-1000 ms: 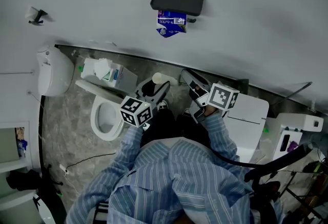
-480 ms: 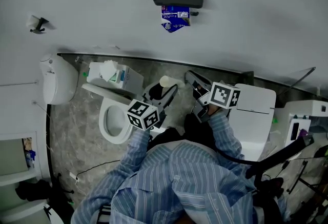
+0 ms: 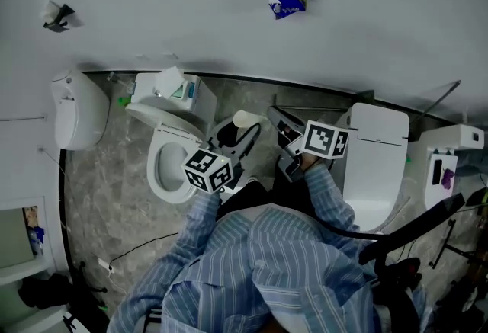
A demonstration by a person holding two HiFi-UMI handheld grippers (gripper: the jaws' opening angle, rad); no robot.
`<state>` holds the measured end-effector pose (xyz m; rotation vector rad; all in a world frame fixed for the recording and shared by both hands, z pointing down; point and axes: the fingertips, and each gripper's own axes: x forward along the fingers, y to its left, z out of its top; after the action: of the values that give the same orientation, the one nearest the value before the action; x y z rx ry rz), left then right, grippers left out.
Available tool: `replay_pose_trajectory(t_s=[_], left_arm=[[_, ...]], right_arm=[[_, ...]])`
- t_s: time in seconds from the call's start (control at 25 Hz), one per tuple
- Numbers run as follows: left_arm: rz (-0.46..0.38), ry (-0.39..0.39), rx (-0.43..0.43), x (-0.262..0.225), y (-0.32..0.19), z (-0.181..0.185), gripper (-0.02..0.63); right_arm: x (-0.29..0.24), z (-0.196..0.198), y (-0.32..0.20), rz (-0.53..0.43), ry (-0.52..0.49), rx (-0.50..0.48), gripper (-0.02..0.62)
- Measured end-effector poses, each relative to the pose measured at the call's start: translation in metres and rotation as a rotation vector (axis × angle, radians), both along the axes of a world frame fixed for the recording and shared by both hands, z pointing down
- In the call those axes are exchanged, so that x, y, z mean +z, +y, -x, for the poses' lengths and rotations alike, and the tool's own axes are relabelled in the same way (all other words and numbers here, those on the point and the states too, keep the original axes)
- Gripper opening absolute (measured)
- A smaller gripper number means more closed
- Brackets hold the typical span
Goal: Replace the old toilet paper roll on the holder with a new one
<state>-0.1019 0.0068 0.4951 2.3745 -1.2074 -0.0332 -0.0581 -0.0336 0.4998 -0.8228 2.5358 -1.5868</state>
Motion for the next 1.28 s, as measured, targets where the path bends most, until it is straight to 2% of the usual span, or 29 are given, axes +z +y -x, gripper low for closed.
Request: replay_pose_trajectory(t_s=[0.24, 0.44, 0.68, 0.88, 1.0, 1.28], left_arm=[[0.009, 0.035, -0.012, 0.013, 0.063, 0.037, 0.183], [0.01, 0.09, -0.01, 0.016, 0.094, 0.038, 0.183], [-0.016, 0.101, 0.026, 0.008, 0.124, 0.014, 0.184], [-0.044, 0.11, 0.005, -0.006, 0.136, -0.002, 0.183], [-0.042, 0.119, -0.01, -0.013, 0.147, -0.02, 0.183], [-0.017, 0.095, 0.002, -0.005, 0.204, -0.088, 0.184]], right_arm=[[0.027, 0.022, 0.076, 0.061, 0.034, 0.022, 0.032], [0.03, 0.014, 0.114, 0.058, 0.089, 0.039, 0.032], [0.022, -0.004, 0.147, 0.043, 0.092, 0.052, 0.032], [0.016, -0.026, 0.164, 0.024, 0.095, 0.044, 0.032], [0.012, -0.05, 0.177, 0.015, 0.107, 0.043, 0.032], [0.016, -0.122, 0.226, 0.029, 0.105, 0.064, 0.031]])
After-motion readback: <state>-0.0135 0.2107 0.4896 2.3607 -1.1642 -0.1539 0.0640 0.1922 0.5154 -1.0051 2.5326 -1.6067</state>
